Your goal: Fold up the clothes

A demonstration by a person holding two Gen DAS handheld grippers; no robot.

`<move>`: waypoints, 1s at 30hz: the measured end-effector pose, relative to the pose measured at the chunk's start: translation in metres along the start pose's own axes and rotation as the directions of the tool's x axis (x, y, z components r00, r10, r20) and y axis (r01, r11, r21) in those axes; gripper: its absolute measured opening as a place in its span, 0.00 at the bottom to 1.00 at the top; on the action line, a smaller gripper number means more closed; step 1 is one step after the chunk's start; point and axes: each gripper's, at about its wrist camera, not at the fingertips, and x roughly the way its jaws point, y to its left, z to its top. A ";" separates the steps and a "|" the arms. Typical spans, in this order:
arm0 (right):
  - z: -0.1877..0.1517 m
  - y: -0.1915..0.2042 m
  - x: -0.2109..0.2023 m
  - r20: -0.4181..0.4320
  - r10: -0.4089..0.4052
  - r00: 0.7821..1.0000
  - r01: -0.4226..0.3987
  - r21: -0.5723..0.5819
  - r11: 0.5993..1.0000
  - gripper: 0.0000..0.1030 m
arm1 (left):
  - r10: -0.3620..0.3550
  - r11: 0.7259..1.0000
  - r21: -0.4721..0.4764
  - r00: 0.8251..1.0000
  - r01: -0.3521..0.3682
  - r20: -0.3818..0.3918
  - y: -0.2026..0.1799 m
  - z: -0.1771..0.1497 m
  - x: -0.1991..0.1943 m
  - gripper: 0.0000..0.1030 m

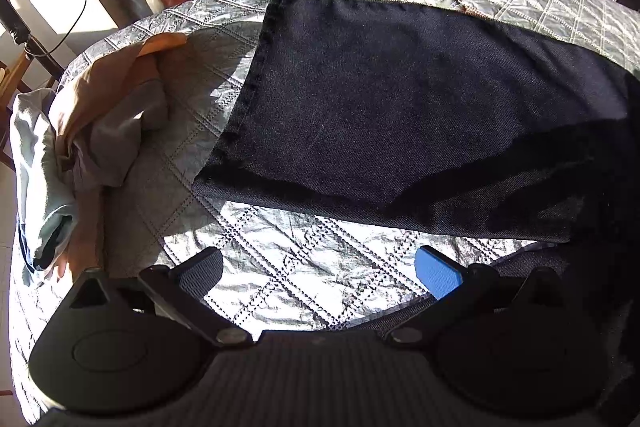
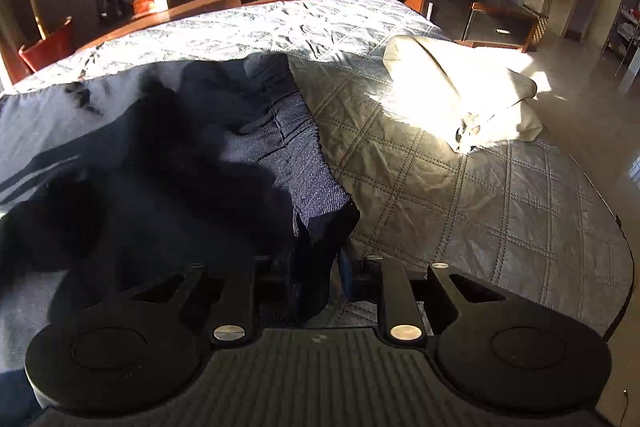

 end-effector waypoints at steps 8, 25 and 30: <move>-0.005 -0.011 -0.044 0.200 -0.119 0.972 0.115 0.033 0.993 0.44 | 0.020 1.000 0.004 1.000 -0.020 -0.007 0.001 -0.001 0.005 0.99; 0.040 0.304 -0.019 -0.064 0.550 0.833 -0.422 -0.715 0.557 0.62 | 0.118 0.957 -0.268 0.993 -0.111 0.010 0.079 0.007 -0.001 0.99; 0.018 0.347 0.004 -0.133 0.504 0.853 -0.415 -0.758 0.502 0.50 | 0.125 0.959 -0.256 0.992 -0.118 0.008 0.089 0.001 -0.002 0.99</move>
